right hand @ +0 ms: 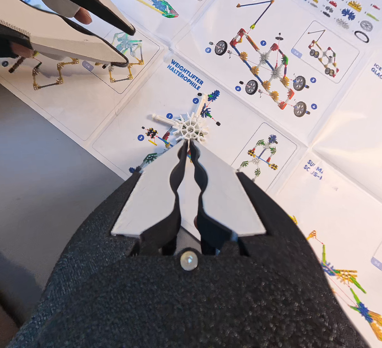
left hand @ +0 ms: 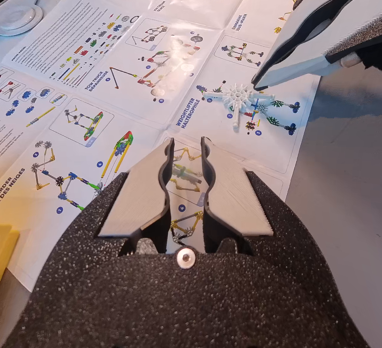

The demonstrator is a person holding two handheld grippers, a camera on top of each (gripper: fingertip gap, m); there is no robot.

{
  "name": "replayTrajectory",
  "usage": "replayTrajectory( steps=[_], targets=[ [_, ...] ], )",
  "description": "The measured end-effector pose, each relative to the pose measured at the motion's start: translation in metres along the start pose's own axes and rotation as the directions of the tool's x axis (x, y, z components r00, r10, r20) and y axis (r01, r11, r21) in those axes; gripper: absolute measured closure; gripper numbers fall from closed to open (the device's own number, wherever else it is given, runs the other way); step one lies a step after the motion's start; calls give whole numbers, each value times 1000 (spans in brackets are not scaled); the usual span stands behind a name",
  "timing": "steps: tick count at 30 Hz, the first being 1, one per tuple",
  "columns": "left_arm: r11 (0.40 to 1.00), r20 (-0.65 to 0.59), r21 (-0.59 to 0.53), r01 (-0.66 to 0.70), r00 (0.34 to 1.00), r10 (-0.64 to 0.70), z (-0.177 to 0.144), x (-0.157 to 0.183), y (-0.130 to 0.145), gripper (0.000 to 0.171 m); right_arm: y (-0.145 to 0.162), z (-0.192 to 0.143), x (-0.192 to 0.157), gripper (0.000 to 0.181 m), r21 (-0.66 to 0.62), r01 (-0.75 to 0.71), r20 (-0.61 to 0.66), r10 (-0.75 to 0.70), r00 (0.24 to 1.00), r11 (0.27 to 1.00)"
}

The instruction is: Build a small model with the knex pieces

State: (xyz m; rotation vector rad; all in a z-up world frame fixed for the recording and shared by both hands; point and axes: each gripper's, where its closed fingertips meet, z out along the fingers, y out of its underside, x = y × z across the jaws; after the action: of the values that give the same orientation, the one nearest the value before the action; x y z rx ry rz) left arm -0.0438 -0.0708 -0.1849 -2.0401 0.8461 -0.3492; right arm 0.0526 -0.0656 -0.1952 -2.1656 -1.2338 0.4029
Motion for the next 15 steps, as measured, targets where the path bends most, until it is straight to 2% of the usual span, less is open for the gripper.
replayTrajectory(
  steps=[8, 12, 15],
  targets=[
    [1000, -1, -3, 5, 1000, -5, 1, -1, 1, 148, 5, 7, -3, 181, -42, 0, 32, 1, 999, 999],
    [1000, -4, -6, -5, 1000, 5, 2, 2, 1, 148, 5, 8, -4, 181, -131, 34, 113, -19, 993, 991],
    [1000, -4, -5, -9, 1000, 9, 1, 2, 1, 148, 6, 8, -6, 181, -223, 114, 196, -70, 978, 968]
  ],
)
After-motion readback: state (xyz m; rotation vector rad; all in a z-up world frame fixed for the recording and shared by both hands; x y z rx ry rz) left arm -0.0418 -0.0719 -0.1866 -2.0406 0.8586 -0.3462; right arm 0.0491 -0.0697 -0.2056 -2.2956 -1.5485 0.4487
